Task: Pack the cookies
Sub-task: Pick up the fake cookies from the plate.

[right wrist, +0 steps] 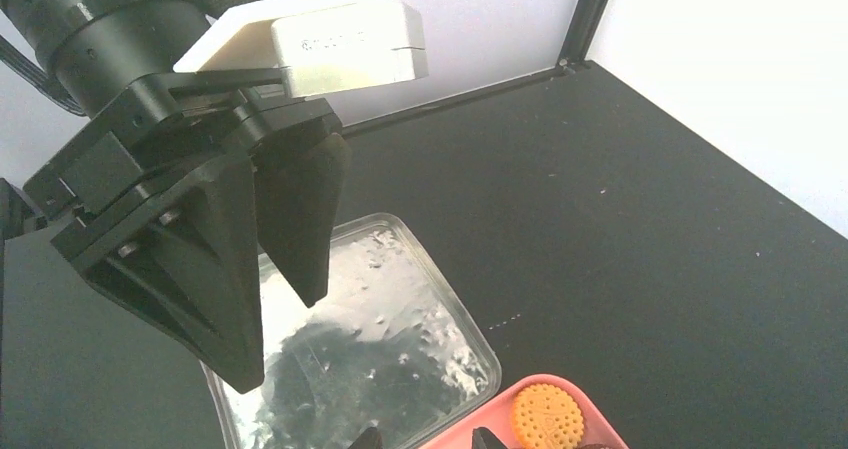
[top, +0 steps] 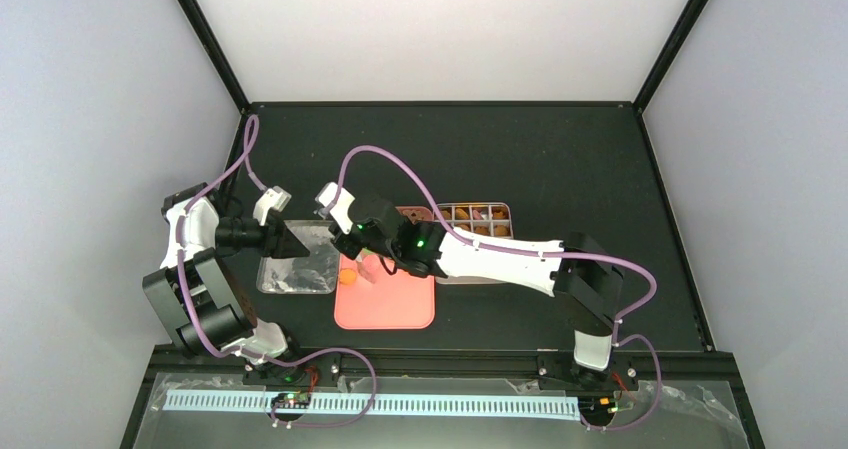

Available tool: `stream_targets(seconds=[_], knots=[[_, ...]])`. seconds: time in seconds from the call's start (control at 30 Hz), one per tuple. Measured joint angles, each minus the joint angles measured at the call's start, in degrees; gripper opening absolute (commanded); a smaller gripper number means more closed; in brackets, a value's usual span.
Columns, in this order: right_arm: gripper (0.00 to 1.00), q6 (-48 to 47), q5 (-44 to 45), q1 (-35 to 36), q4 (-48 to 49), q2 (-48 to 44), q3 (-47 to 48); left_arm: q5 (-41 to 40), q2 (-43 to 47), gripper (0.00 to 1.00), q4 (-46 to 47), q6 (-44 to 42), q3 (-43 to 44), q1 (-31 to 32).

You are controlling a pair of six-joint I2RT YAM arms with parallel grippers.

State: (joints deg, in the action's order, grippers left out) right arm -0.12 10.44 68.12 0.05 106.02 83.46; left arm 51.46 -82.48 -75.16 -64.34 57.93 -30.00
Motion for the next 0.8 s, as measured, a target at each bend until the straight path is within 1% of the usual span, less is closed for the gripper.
stream_targets(seconds=[0.2,0.27,0.47,0.57,0.8], knots=[[0.22,0.3,-0.5,0.0,0.3,0.1,0.0,0.0,0.0,0.66,0.0,0.0,0.0,0.0],[0.19,0.4,-0.6,0.0,0.5,0.2,0.0,0.0,0.0,0.66,0.0,0.0,0.0,0.0],[0.06,0.9,-0.7,0.0,0.8,0.2,0.0,0.0,0.0,0.66,0.0,0.0,0.0,0.0],[0.03,0.9,-0.7,0.0,0.9,0.2,0.0,0.0,0.0,0.66,0.0,0.0,0.0,0.0],[0.01,0.9,-0.3,0.0,0.7,-1.5,-1.5,0.0,0.0,0.66,0.0,0.0,0.0,0.0]])
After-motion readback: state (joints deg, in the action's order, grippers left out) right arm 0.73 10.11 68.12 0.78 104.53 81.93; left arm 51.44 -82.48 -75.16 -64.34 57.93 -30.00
